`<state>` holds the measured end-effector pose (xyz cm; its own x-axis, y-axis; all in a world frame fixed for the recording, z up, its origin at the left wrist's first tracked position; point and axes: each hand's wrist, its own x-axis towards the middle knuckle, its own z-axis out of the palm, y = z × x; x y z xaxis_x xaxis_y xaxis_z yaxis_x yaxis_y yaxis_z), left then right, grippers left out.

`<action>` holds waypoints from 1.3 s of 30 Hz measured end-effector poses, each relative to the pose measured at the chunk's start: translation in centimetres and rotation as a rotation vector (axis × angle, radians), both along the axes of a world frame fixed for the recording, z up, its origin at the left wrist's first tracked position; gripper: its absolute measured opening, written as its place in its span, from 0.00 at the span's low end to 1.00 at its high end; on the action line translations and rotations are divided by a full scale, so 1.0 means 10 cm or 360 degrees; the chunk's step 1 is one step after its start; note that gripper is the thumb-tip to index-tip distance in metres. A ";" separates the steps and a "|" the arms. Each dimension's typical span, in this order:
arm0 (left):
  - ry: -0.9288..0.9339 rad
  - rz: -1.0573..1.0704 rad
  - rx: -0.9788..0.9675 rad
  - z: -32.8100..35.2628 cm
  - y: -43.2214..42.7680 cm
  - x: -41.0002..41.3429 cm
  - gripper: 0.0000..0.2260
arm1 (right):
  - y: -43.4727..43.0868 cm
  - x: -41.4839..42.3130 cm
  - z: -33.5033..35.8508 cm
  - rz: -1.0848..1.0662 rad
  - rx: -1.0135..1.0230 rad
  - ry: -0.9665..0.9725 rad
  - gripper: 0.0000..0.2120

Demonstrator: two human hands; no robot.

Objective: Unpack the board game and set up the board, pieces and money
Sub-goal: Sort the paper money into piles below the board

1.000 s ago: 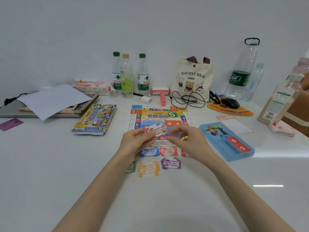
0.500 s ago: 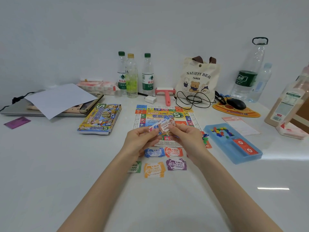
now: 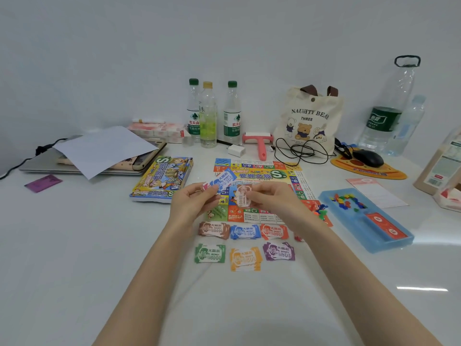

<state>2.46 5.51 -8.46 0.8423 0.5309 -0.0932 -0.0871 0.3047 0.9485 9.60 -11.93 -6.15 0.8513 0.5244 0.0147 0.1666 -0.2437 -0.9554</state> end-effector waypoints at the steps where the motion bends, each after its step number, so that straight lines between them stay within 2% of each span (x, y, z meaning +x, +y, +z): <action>1: 0.0016 0.0012 0.0033 0.00 0.04 0.00 0.03 | 0.03 0.00 0.01 0.0052 -0.0029 0.0000 0.03; 6: -0.0008 0.0072 0.0091 0.00 0.17 -0.01 0.06 | 0.24 -0.04 -0.07 0.0309 -0.0365 -0.0178 0.05; 15: -0.0017 0.0073 0.0113 -0.03 0.22 -0.01 0.06 | 0.58 -0.07 -0.17 0.0429 -0.0696 -0.0498 0.02; 19: -0.0023 0.0085 0.0121 -0.04 0.23 0.00 0.07 | 0.64 -0.06 -0.20 0.0442 -0.0794 -0.0593 0.07; 32: -0.0014 0.0095 0.0122 -0.05 0.24 -0.01 0.08 | 0.68 -0.06 -0.28 0.0410 -0.0853 -0.0600 0.06; 36: 0.0000 0.0091 0.0143 -0.05 0.25 -0.02 0.08 | 0.66 -0.08 -0.28 0.0261 -0.0817 -0.0691 0.06; 39: 0.0010 0.0074 0.0170 -0.05 0.25 -0.04 0.06 | 0.58 -0.06 -0.24 0.0001 -0.0599 -0.0710 0.04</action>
<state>2.11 8.01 -8.96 0.8162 0.5764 -0.0395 -0.0925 0.1979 0.9758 9.03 -6.10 -8.51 0.8053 0.5636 0.1843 0.5333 -0.5525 -0.6406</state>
